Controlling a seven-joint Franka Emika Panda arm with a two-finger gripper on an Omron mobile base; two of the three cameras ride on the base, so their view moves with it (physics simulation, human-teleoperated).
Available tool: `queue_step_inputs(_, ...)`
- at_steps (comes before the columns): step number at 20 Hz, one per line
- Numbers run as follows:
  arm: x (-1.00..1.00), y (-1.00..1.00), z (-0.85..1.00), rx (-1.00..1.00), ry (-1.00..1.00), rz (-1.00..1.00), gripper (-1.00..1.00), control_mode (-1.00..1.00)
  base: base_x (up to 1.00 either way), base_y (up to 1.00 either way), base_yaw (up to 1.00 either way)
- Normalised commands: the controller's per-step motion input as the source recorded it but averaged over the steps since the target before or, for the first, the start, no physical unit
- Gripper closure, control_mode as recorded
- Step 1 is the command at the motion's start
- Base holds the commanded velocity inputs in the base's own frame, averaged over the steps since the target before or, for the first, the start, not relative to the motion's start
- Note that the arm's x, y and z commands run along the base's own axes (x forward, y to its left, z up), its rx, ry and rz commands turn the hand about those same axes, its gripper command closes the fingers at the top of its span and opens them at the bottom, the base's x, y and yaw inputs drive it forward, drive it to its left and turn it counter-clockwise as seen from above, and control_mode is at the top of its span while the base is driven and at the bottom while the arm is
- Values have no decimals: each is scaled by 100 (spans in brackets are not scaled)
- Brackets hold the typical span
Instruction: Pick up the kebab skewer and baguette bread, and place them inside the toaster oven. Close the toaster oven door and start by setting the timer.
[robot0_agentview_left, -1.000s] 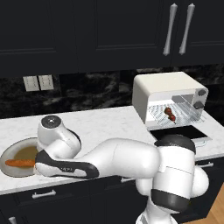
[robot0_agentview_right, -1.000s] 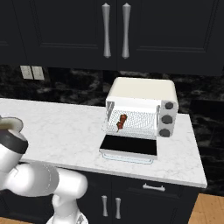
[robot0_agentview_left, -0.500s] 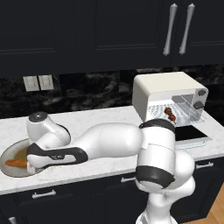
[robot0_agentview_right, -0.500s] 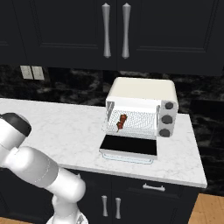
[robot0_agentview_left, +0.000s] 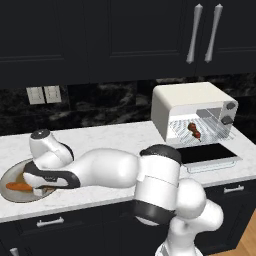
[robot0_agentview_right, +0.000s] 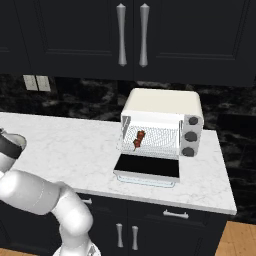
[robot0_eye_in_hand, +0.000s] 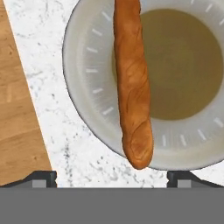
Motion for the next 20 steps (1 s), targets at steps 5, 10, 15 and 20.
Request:
queue_step_inputs(5,44,3,-29,0,0,4,-100,-100,0,0,0)
queue_step_inputs(10,13,19,-39,-1,0,5,-100,-100,0,0,0)
queue_step_inputs(15,0,21,-37,-3,0,3,-100,-100,0,0,0)
queue_step_inputs(20,21,1,-17,-3,0,3,-100,-100,0,0,0)
